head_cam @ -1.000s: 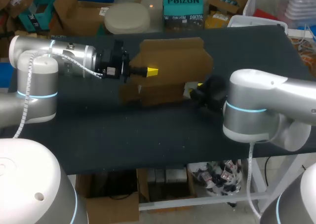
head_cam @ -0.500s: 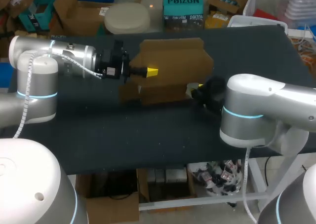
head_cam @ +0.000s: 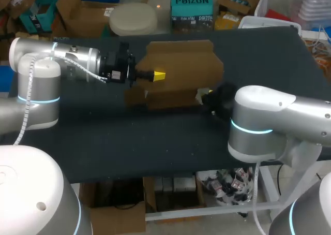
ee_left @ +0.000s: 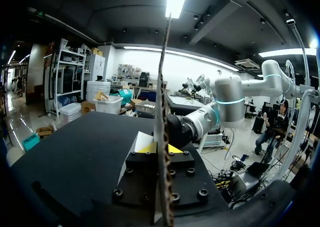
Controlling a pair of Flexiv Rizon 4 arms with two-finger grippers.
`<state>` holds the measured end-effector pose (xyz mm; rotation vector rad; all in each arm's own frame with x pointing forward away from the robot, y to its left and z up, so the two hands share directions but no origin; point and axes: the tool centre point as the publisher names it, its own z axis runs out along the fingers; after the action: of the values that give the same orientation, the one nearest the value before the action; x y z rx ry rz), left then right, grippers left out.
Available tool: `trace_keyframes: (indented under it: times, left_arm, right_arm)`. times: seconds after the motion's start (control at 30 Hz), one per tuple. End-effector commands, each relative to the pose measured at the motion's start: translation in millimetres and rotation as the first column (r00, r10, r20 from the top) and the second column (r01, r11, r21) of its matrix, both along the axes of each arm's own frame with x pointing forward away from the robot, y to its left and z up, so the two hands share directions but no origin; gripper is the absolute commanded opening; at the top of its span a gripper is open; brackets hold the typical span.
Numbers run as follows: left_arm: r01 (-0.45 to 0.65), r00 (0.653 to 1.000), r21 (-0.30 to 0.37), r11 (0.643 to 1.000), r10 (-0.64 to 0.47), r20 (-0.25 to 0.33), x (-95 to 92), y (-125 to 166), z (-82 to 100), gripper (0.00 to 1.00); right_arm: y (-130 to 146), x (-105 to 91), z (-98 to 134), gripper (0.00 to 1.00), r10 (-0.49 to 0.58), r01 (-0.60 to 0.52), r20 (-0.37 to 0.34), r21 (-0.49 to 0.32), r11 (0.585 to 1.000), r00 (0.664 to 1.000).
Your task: Assemble the packaging by folding the flat box into shape, placing the metal phone stand inside, and closing the box properly
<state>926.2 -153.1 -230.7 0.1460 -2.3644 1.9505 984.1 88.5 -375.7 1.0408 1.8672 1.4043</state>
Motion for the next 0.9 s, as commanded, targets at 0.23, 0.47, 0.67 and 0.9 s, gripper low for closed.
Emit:
trace_keyframes:
  times: [0.23,0.47,0.67,0.9]
  left_arm:
    - [-0.011,0.998,0.062,0.998,0.008,0.061,-0.5,0.3,7.0,0.76]
    - [-0.058,0.990,0.094,0.994,0.045,0.135,0.1,6.7,24.0,1.00]
    - [-0.058,0.980,0.135,0.989,0.031,0.198,-4.3,7.1,35.4,1.00]
    - [-0.064,0.969,0.161,0.985,0.023,0.247,-12.5,13.5,43.8,1.00]
  right_arm:
    - [-2.9,-10.3,8.8,0.00,0.026,-0.026,-0.012,0.028,0.999,1.000]
    - [-13.7,-15.3,17.9,0.00,0.062,-0.059,-0.059,0.043,0.997,0.996]
    - [-23.8,-16.5,23.2,0.00,0.093,-0.088,-0.126,0.048,0.995,0.988]
    - [-30.6,-18.6,30.5,0.00,0.145,-0.138,-0.175,0.050,0.989,0.974]
